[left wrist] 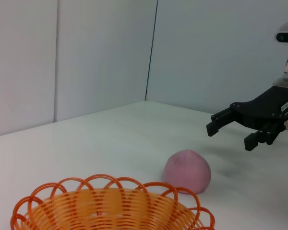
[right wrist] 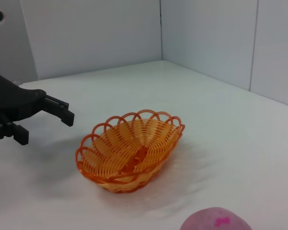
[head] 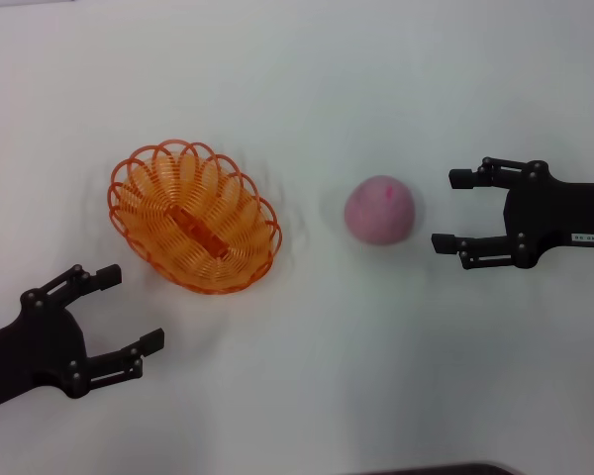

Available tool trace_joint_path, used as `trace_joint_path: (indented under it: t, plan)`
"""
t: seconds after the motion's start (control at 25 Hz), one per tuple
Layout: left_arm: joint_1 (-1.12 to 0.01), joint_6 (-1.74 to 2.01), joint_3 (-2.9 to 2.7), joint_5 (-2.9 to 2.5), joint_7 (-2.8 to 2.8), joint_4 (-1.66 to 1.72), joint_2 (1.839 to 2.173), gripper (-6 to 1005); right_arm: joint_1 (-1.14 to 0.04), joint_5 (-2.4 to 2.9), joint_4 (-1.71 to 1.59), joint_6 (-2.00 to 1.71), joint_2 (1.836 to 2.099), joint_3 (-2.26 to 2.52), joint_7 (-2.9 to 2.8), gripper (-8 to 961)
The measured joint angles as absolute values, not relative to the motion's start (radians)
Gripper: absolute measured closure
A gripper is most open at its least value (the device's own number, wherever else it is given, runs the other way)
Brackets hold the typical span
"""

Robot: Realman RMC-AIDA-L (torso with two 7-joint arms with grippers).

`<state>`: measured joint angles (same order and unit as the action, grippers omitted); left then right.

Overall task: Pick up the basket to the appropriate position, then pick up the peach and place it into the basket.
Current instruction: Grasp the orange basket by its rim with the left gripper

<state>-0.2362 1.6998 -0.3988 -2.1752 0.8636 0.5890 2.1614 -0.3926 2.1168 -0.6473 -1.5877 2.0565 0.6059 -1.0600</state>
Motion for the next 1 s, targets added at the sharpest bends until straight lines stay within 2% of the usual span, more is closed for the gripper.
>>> trace_joint_path:
  t: [0.76,1.0]
  plan:
    - [-0.243,1.710,-0.398,-2.168,1.006,0.600,2.158,67,-0.396,2.119,-0.647,-1.585,2.055,0.621,-1.072,57]
    - [-0.287,1.762,-0.401,-2.174,1.362,0.642,2.128,67,-0.397,2.118,-0.647,-1.584,2.054,0.621,-1.072,57]
